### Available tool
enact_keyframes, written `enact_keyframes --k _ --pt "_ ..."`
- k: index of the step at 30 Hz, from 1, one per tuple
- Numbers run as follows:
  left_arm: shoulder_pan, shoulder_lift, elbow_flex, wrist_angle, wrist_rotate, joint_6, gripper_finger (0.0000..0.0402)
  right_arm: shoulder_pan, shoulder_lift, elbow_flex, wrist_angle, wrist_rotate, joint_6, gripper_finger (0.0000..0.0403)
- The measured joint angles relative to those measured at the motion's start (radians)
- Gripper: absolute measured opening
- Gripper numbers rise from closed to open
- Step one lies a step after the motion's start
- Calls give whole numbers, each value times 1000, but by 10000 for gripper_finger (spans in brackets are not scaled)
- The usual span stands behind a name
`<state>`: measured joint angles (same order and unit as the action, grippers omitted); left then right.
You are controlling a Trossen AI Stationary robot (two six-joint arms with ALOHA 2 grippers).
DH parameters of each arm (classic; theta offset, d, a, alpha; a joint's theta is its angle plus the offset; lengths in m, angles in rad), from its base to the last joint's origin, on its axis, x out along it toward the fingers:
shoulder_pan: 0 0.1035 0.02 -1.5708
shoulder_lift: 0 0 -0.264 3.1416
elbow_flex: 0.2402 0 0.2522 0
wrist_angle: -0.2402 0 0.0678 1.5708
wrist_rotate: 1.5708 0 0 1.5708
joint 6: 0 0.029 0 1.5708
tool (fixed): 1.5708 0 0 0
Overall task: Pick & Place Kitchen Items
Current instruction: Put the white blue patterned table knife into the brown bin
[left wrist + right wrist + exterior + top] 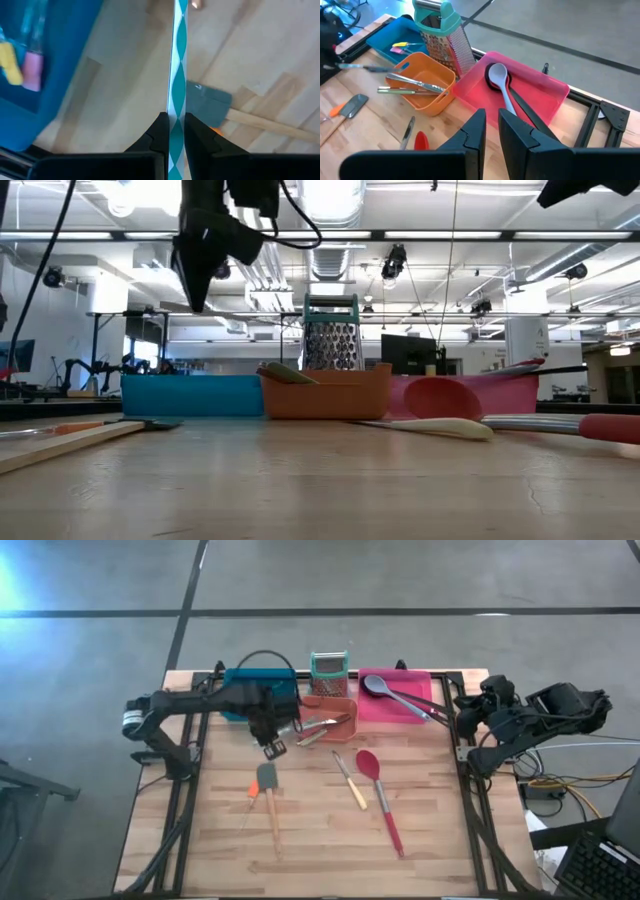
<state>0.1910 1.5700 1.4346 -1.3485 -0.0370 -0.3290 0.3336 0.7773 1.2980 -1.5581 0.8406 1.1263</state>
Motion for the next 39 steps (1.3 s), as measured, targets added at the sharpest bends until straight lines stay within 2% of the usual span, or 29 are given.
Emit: enact_keyframes --k 7,15,25,30,39 --pt "78 64 116 -74 0 86 35 0 14 0 0 0 0 47" --pt "86 279 335 -218 -9 198 35 0 8 0 -2 0 -4 47" --pt "94 492 554 -223 -15 279 35 0 9 0 -9 0 -13 47" --pt "106 549 603 -223 -35 288 35 0 9 0 -10 0 -27 47" --pt "134 599 607 -223 -42 292 35 0 8 0 -12 8 -31 47"
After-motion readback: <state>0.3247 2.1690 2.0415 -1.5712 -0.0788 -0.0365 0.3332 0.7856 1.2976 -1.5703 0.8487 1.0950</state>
